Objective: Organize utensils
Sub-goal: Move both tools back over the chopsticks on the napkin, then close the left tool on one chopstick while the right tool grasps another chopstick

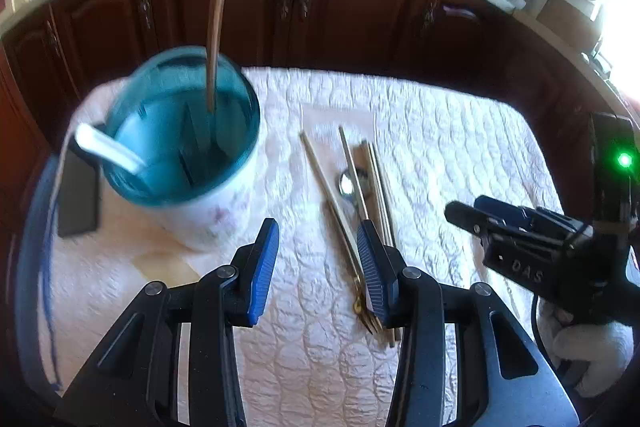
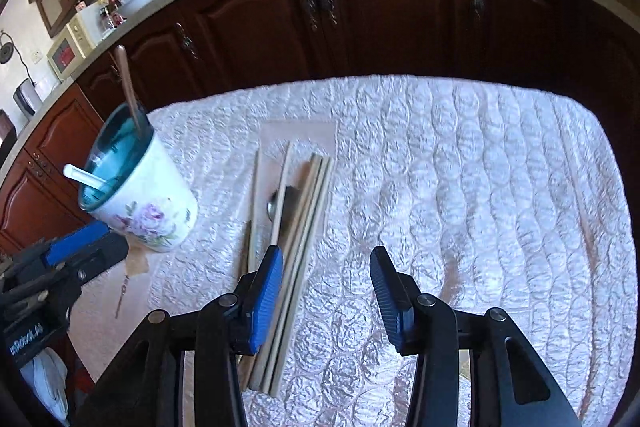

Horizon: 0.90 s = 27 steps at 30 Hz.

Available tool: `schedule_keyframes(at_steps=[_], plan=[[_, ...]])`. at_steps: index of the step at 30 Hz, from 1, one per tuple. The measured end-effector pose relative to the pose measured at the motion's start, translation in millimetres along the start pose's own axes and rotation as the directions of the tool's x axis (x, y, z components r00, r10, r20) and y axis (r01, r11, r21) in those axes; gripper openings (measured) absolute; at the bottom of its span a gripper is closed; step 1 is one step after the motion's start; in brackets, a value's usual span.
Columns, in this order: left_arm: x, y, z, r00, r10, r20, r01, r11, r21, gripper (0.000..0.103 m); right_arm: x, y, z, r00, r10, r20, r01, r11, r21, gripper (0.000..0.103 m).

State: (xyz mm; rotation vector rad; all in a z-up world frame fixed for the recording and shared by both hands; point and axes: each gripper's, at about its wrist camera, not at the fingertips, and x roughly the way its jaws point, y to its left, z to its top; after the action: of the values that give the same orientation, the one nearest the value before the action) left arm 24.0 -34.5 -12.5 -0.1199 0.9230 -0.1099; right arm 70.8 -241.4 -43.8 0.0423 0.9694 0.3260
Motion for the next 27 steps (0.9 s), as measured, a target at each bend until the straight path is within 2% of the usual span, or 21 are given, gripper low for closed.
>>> schedule_keyframes(at_steps=[8, 14, 16, 17, 18, 22, 27], plan=[[30, 4, -14, 0.996, -0.043, -0.081, 0.038, 0.997, -0.062, 0.04, 50, -6, 0, 0.994, 0.041, -0.102, -0.04, 0.999, 0.008, 0.043], [43, 5, -18, 0.992, -0.031, -0.123, 0.023, 0.998, -0.062, 0.04, 89, 1, 6, 0.986, 0.068, -0.15, -0.068, 0.998, 0.005, 0.043], [48, 5, -18, 0.991, -0.025, -0.13, 0.017, 0.998, -0.06, 0.04, 94, -1, 6, 0.989, 0.023, -0.144, -0.023, 1.0, -0.001, 0.043], [51, 5, -18, 0.991, -0.025, -0.135, 0.017, 0.998, -0.063, 0.04, 96, -5, 6, 0.989, 0.003, -0.146, -0.002, 1.0, 0.009, 0.042], [54, 4, -17, 0.99, -0.027, -0.139, 0.018, 0.998, -0.066, 0.04, 97, -9, 6, 0.989, -0.005, -0.15, 0.007, 1.0, 0.018, 0.037], [66, 1, -15, 0.988, -0.035, -0.149, 0.023, 0.997, -0.08, 0.04, 81, -39, 1, 0.99, 0.0, -0.138, 0.009, 0.998, 0.069, 0.037], [83, -4, -10, 0.984, -0.05, -0.17, 0.032, 0.994, -0.108, 0.04, 51, -97, -15, 0.993, -0.009, -0.116, 0.032, 0.98, 0.198, 0.038]])
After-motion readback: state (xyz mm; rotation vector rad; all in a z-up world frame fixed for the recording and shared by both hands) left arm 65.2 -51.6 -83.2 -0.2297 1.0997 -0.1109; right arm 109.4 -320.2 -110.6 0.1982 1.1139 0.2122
